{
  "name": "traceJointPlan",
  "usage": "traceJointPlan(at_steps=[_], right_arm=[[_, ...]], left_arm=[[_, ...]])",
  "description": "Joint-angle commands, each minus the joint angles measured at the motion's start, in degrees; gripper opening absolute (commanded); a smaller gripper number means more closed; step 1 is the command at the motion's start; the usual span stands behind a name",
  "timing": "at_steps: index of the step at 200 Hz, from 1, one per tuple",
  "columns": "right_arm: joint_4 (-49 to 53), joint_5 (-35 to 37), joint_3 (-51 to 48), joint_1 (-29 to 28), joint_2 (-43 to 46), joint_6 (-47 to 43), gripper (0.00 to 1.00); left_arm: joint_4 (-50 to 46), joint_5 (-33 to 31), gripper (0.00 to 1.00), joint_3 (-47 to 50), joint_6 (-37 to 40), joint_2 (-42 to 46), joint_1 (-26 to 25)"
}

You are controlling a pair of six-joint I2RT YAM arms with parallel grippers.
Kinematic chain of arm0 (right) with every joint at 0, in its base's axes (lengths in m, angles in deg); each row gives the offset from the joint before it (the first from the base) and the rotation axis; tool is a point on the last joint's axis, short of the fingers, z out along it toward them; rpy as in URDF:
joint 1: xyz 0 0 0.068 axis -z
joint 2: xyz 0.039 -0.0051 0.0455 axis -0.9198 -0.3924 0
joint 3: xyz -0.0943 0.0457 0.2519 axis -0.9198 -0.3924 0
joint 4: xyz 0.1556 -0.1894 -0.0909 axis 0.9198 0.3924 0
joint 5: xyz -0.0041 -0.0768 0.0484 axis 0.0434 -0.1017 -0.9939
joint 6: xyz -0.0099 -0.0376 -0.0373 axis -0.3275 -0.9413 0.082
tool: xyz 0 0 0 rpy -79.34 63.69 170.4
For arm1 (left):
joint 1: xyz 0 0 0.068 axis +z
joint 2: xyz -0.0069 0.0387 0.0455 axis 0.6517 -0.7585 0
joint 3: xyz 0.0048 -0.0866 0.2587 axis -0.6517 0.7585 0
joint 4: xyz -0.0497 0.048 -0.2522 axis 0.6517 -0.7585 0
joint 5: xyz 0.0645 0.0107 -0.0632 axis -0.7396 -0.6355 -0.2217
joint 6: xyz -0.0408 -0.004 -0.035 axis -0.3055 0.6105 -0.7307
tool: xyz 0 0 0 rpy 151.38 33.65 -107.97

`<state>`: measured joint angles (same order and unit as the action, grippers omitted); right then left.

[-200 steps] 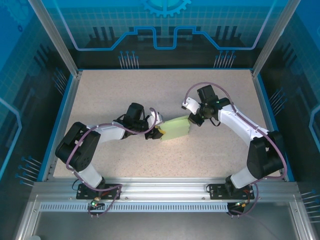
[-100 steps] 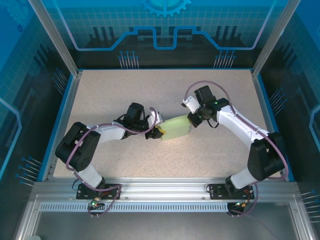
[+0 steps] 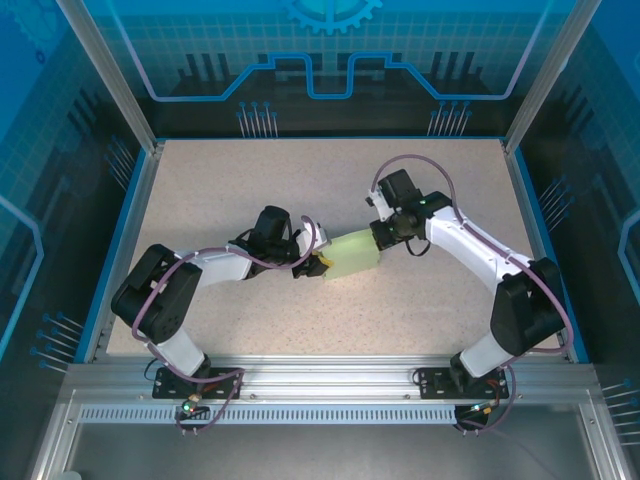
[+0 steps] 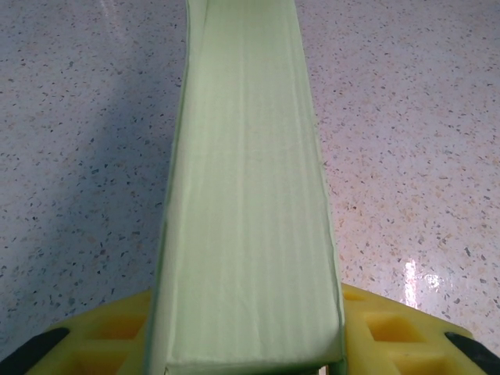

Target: Fold the paper box

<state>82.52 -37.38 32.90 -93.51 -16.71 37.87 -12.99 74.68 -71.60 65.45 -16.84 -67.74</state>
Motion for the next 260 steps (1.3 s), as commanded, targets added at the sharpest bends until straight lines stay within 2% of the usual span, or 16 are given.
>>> traceJointPlan(at_steps=[1,87,164,232,260], right_arm=[[1.78,-0.09,1.12,-1.01,-0.75,4.19,0.04],[-5.5,3.75,-7.23,-2.12,2.4,9.71,0.03],[-12.55,8.0,-15.23,-3.48,6.48,5.76,0.01],[-16.39,12.65,-18.14,-7.25,8.78,8.66,0.01],[-15.74,14.3,-17.7,-8.58,8.44,9.01,0.01]], left_arm=[[-0.4,-1.63,0.41,-1.23,-0.16,-0.58,-0.26],[-0.54,-2.79,0.41,-1.55,-0.85,-0.71,-0.34],[-0.28,-3.14,0.41,-1.55,-1.36,-0.67,-0.24],[-1.5,-2.39,0.51,-2.13,-2.17,0.1,-0.26],[-1.72,-2.99,0.58,-1.88,-2.44,1.2,-0.19]])
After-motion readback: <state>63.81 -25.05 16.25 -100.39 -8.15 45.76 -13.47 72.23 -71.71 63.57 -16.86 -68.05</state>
